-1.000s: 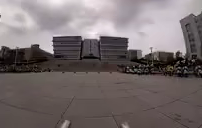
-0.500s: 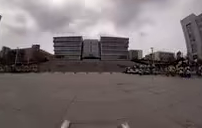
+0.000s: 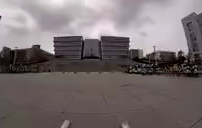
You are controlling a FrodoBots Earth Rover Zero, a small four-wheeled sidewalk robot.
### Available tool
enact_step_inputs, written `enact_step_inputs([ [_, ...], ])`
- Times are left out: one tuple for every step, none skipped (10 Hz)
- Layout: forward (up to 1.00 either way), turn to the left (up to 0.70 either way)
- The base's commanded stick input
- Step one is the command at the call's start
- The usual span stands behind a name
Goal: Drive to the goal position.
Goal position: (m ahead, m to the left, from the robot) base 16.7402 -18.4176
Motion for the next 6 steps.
enact_step_inputs([
  [1.0, 0.0],
  [1.0, 0.0],
  [1.0, 0.0],
  [1.0, 0.0],
  [1.0, 0.0],
  [1.0, -0.09],
])
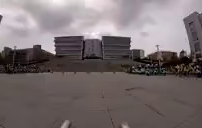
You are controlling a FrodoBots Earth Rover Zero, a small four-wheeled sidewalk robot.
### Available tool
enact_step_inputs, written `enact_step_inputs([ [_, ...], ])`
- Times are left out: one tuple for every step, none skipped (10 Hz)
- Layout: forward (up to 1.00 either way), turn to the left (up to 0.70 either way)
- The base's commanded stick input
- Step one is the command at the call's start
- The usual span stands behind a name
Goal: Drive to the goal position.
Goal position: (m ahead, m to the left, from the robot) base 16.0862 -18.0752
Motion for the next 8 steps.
enact_step_inputs([
  [1.0, -0.28],
  [1.0, -0.17],
  [1.0, -0.04],
  [1.0, 0.0],
  [1.0, 0.0],
  [1.0, 0.0],
  [1.0, 0.0],
  [1.0, 0.0],
])
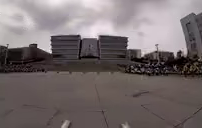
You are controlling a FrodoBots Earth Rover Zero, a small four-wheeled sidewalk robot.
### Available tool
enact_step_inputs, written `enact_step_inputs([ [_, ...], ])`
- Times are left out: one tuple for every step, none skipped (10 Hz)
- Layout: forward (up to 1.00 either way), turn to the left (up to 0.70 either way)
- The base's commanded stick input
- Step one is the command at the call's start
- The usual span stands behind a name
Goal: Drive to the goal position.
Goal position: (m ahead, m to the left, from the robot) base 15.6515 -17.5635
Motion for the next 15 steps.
enact_step_inputs([
  [1.0, 0.0],
  [1.0, 0.0],
  [1.0, 0.0],
  [1.0, 0.0],
  [1.0, 0.0],
  [1.0, 0.0],
  [1.0, 0.0],
  [1.0, 0.0],
  [1.0, 0.0],
  [1.0, 0.0],
  [1.0, 0.0],
  [1.0, 0.0],
  [1.0, 0.0],
  [1.0, 0.0],
  [1.0, 0.0],
])
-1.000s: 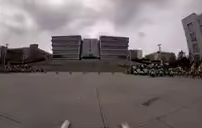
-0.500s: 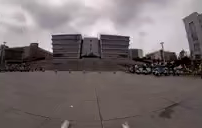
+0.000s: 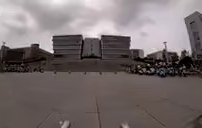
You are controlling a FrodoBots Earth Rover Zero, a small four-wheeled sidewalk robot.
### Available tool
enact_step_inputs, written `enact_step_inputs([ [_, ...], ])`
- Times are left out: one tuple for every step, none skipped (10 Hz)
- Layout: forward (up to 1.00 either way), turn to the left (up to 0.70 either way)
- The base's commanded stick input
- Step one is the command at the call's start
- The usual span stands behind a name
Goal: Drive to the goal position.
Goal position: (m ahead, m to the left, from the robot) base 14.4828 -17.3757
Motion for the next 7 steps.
enact_step_inputs([
  [1.0, 0.0],
  [1.0, 0.0],
  [1.0, 0.0],
  [1.0, 0.0],
  [1.0, 0.0],
  [1.0, 0.0],
  [1.0, 0.0],
])
